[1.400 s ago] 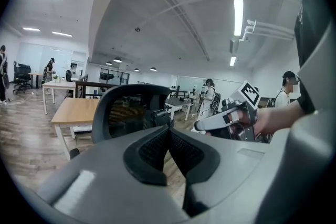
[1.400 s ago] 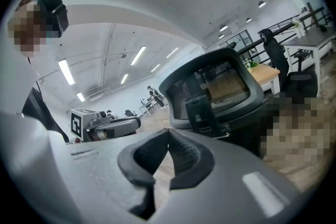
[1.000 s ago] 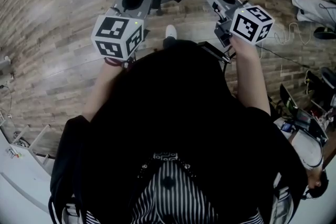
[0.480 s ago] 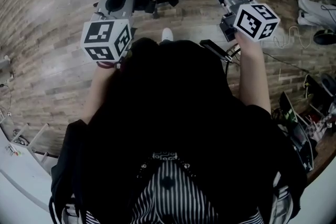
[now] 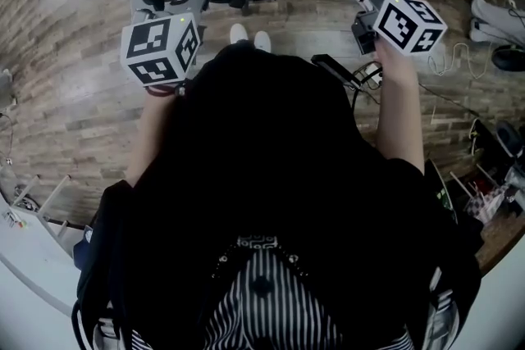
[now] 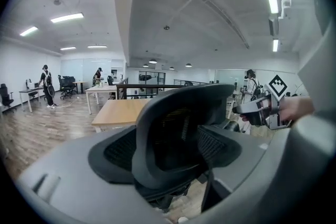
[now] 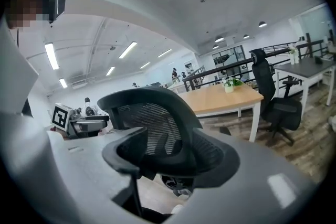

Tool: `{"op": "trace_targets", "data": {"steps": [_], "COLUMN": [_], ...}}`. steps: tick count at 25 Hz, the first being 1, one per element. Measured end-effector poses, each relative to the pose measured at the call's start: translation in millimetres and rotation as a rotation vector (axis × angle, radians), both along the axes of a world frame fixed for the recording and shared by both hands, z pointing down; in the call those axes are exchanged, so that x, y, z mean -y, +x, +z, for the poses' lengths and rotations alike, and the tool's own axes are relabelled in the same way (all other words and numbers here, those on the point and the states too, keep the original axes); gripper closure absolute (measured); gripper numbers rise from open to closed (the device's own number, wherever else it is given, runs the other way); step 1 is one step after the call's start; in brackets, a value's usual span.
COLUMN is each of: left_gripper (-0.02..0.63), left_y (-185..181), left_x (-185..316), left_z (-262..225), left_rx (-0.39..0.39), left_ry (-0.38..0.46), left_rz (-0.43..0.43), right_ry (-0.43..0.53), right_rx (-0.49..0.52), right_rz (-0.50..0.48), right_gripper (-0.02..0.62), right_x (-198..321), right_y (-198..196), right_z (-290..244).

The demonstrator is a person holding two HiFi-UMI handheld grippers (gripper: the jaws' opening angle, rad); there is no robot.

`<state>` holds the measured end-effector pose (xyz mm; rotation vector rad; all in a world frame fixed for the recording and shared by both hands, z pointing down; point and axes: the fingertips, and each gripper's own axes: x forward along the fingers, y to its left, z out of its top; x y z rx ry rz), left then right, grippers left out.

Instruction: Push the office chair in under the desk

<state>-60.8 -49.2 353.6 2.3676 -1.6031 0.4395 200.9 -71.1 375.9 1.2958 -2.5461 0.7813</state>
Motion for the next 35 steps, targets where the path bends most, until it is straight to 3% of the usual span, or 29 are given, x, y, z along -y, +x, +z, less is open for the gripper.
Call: {"op": "trace_targets", "data": {"steps": [6,10,21,27,35], "left_gripper": [0.163,0.143,0.137,0.14,0.167], "left_y": [-8.9,-6.6,0.0,1.3,8.0], "left_x": [22.9,32.1,53.6,62.4,73.9], "left_z": [-4.9,4.6,12.1,16.9,19.7], "left_rx": [0.032,0.044,0.043,0.084,0.035], "left_ry": [0.017,0.002,-0.02,-0.032,-0.042], "left_rz": [-0.004,0.045,0.079,0.111,0.157], "right_ry": [0.057,0.073,0.07,0.065,0.07], "right_rx": [-0.13,-0.136,-0.19,-0.178,-0.231], "right_rz": [-0.029,-0.029,-0.063,-0.037,-0.044], "right_gripper": [0.285,0.275,0.275,0.275,0.275], "right_x": [17.3,29.3,45.1,52.9,62.6], "right_y": [-7.2,-13.9,-29.4,-28.9,-27.6], "right_z": [-6.4,-6.9,-7.6,-6.9,-0.3]}}
